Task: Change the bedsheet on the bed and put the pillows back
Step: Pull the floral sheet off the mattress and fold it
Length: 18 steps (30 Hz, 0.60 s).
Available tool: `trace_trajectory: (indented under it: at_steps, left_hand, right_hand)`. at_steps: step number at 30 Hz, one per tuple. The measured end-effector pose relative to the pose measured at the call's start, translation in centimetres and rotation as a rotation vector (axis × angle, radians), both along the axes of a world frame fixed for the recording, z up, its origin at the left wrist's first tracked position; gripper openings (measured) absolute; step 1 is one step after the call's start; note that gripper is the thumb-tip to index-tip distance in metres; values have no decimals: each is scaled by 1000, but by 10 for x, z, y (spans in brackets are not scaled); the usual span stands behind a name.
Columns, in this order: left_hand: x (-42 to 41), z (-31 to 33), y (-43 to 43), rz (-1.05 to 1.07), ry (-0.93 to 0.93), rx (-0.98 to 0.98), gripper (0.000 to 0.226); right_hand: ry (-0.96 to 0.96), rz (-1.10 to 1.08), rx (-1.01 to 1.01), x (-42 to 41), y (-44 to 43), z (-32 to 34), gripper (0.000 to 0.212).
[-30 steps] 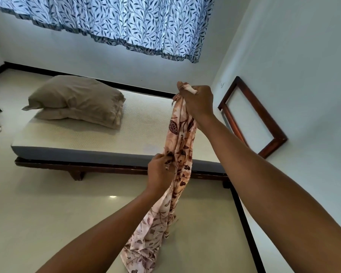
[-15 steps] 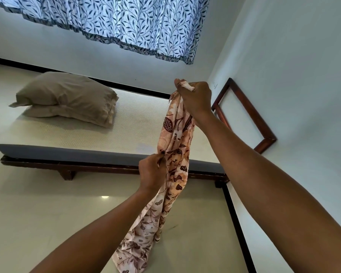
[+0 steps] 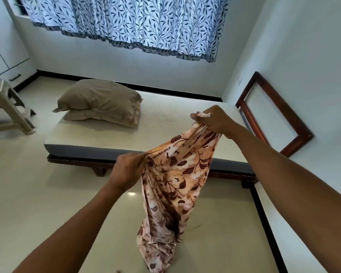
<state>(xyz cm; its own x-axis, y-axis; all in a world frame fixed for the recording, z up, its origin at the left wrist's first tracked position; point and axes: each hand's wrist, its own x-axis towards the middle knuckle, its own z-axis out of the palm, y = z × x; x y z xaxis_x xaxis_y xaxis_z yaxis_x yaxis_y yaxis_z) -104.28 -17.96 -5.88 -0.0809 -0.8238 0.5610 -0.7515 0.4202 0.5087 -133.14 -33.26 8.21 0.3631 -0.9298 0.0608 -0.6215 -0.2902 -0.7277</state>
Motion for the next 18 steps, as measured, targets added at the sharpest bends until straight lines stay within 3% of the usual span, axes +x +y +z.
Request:
trace_trajectory:
  at_steps: [2,6,9,11,15,18]
  left_hand:
    - [10,6,-1,71,177,48,37]
    - [11,11,-2,86,268,125,34]
    - [17,9,-4,125,357,177,20]
    - [19,7,-3,92,373,210,15]
    - [10,5,2,-24,381,284,17]
    - [-2,-3,-1,-70,379,331,17]
  right_hand:
    - [-20,41,63,5,5,-2,54]
    - [-7,130,260,5,10,-8,68]
    - [222,267,466,-10,9,-8,57]
    - [319,234,465,-20,6,-2,48]
    - [-94,-181,184,-33,-16,6,45]
    - [-34,-51,281,-19,-10,11,58]
